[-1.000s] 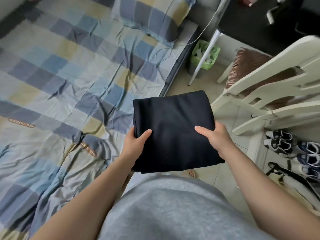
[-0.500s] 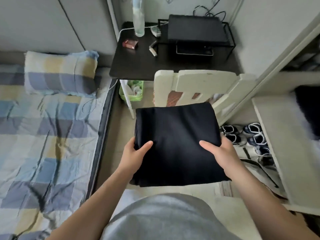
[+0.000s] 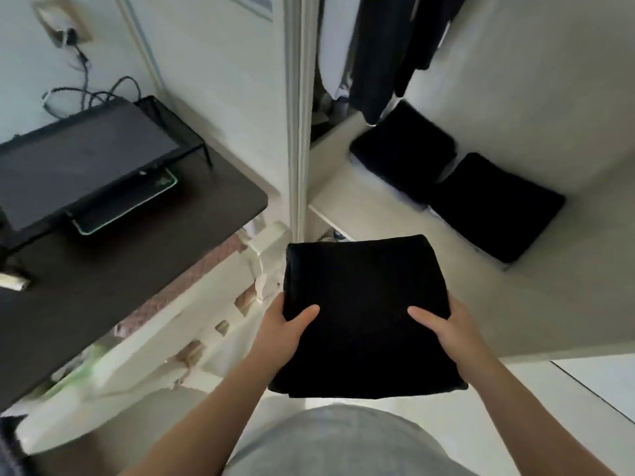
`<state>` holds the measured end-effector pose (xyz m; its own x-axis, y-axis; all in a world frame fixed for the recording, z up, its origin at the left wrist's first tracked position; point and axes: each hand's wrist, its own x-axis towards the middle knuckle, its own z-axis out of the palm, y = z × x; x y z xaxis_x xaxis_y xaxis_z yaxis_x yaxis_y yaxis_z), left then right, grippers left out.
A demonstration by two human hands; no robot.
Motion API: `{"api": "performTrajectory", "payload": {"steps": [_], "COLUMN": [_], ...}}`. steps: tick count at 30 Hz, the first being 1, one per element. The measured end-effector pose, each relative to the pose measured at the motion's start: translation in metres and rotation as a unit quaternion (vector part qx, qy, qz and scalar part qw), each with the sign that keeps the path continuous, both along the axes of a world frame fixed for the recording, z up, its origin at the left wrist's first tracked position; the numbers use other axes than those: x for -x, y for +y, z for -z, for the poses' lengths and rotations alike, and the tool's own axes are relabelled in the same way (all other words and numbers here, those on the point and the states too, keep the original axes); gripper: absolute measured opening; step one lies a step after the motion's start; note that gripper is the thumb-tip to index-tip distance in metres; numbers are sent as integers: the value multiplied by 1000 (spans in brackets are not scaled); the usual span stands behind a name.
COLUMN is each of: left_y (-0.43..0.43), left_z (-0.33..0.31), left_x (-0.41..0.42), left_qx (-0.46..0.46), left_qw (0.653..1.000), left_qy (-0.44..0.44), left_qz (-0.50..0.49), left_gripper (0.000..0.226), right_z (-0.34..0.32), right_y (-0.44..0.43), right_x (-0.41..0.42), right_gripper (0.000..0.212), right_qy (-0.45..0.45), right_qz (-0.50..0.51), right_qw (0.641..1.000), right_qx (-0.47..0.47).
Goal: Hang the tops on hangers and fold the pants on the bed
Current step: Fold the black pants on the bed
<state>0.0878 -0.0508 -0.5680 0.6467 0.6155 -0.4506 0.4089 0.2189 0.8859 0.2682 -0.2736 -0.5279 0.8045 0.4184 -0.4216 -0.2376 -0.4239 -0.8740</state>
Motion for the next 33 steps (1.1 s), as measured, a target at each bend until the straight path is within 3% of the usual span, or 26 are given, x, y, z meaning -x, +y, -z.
{"api": "performTrajectory", "payload": {"steps": [6,12,21,26,33], "left_y": [21,17,24,36,71], "left_z": [-6,1,-3,14,45], "left_x": [-108,-189,-305,-373,-469], "left_qx": [17,15,-48,-87,-120], "left_qw": [990,976,970,972,971], "left_qy": [-20,8,40,43,41], "left_qz": [139,218,235,212,202], "left_gripper": [23,23,25,15,26], "right_z": [-7,-3,21,57,94], "right_y": [-14,-31,-23,-2,46], "right_x": [-27,-49,-137,-201,-279], "right_gripper": [38,40,51,43,42], "right_qy": [3,-4,-5,2,-6], "right_qz": [176,261,285,304,349], "right_qw": [984,965,957,950,934], "right_qx": [4,5,-48,-68,-78]}}
